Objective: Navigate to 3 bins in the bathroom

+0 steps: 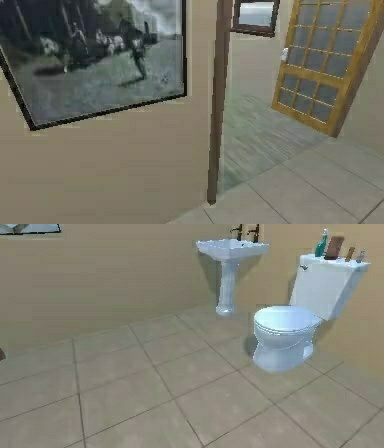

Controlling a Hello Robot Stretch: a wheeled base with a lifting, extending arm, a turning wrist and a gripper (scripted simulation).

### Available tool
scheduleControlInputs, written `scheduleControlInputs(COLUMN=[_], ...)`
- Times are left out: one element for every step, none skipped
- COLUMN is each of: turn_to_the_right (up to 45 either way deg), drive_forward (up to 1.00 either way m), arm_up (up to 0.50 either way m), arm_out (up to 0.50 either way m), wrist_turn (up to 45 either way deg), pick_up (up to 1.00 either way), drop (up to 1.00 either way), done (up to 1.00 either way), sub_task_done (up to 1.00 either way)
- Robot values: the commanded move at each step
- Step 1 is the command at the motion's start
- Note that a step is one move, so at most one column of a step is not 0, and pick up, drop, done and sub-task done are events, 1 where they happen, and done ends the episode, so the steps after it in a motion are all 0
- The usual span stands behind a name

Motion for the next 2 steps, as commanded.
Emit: scheduleControlInputs(turn_to_the_right=[42.0, 0.0], drive_forward=[0.0, 1.0], arm_up=[0.0, 0.0], arm_out=[0.0, 0.0], wrist_turn=[0.0, 0.0], pick_up=[0.0, 0.0], drop=[0.0, 0.0], done=[0.0, 0.0], sub_task_done=[0.0, 0.0])
